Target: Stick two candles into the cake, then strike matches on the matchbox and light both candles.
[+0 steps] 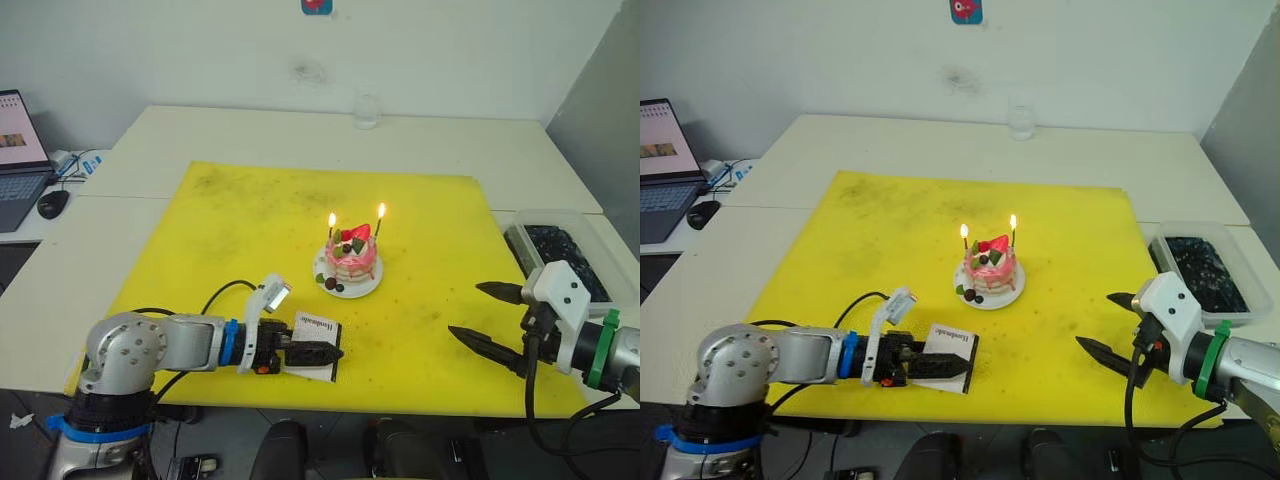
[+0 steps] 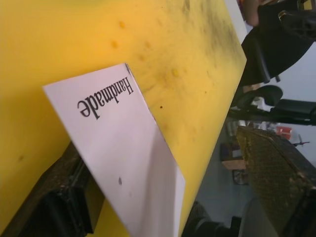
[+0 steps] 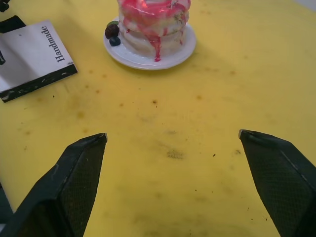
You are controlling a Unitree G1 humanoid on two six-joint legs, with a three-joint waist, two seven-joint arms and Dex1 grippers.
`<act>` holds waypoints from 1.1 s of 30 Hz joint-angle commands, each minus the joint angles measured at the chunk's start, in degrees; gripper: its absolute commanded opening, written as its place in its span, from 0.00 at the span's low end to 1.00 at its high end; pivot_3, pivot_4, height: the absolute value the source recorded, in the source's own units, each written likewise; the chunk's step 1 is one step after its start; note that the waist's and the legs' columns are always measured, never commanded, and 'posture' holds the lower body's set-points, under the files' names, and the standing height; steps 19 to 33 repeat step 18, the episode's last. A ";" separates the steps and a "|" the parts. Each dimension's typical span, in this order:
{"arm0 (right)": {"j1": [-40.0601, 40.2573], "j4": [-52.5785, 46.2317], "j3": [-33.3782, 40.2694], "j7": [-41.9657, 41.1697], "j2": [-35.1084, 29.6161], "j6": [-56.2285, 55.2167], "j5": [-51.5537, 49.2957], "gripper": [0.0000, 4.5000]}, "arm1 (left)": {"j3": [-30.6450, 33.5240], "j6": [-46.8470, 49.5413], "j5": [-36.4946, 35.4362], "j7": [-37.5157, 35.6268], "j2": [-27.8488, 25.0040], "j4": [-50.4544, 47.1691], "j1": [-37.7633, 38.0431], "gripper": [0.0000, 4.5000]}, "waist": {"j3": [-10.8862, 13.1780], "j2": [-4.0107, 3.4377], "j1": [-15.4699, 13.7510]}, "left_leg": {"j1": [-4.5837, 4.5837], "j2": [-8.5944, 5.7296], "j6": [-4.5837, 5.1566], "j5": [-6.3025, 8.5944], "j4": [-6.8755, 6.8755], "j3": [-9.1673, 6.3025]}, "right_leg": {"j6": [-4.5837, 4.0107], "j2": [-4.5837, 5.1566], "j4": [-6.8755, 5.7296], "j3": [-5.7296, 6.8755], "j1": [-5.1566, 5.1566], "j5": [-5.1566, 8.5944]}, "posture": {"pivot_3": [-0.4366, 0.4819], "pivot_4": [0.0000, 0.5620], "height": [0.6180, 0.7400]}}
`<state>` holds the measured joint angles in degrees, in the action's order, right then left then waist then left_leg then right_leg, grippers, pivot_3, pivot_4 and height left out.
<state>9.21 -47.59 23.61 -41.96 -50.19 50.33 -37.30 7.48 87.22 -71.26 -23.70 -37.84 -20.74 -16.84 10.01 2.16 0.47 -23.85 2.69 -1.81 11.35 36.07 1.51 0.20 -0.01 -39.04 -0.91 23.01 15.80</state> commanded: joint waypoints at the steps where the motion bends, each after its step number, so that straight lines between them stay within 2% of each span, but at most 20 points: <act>1: -1.41 -0.12 2.15 -2.35 -2.78 -2.32 -0.31 1.00 | 2.40 -5.74 3.64 -6.68 -8.43 -7.20 1.34 0.93 | 0.01 0.01 0.04 | -0.02 0.01 0.00 0.00 -0.01 0.03 | -0.02 0.00 -0.02 -0.02 0.05 0.01 | 0.48 0.27 1.00; 3: -1.72 1.09 2.49 -4.17 -4.22 -3.68 0.01 1.00 | 0.86 -12.41 9.27 -13.72 -16.03 -11.25 4.45 0.93 | 0.01 0.02 0.03 | -0.06 0.01 -0.01 0.00 -0.05 0.07 | -0.05 0.02 0.04 -0.05 0.10 0.03 | 0.48 0.27 1.00; 7: -2.89 6.43 3.02 -8.73 -7.04 -9.05 2.21 1.00 | 3.16 -33.31 25.23 -24.17 -24.91 -8.85 12.21 0.93 | 0.03 -0.01 -0.31 | -0.08 -0.03 -0.01 0.03 -0.14 0.22 | -0.20 0.22 0.13 -0.09 0.12 0.15 | 0.48 0.27 1.00; 9: -3.33 9.48 3.17 -11.56 -8.60 -12.11 3.50 1.00 | 4.55 -43.80 32.41 -28.30 -26.92 -6.07 15.78 0.93 | 0.04 -0.01 -0.39 | -0.13 0.00 0.00 0.03 -0.13 0.19 | -0.52 0.25 0.16 -0.05 0.14 0.34 | 0.48 0.27 1.00; 12: -4.14 12.63 4.99 -15.64 -10.74 -14.46 3.28 1.00 | 7.04 -51.74 36.39 -32.42 -27.33 -0.35 16.56 0.93 | 0.06 -0.03 -0.47 | -0.13 0.01 0.00 0.03 -0.13 0.18 | -0.56 0.28 0.16 -0.02 0.15 0.36 | 0.48 0.27 1.00; 18: -4.12 16.71 8.19 -22.75 -14.57 -17.94 4.08 1.00 | 10.51 -54.38 37.70 -37.91 -28.20 6.00 15.77 0.93 | 0.08 -0.04 -0.43 | -0.15 0.05 0.02 0.04 -0.16 0.23 | -0.58 0.29 0.17 0.01 0.16 0.38 | 0.48 0.27 1.00; 33: -4.12 16.71 8.19 -22.75 -14.57 -17.94 4.08 1.00 | 10.51 -54.38 37.70 -37.91 -28.20 6.00 15.77 0.93 | 0.08 -0.04 -0.43 | -0.15 0.05 0.02 0.04 -0.16 0.23 | -0.58 0.29 0.17 0.01 0.16 0.38 | 0.48 0.27 1.00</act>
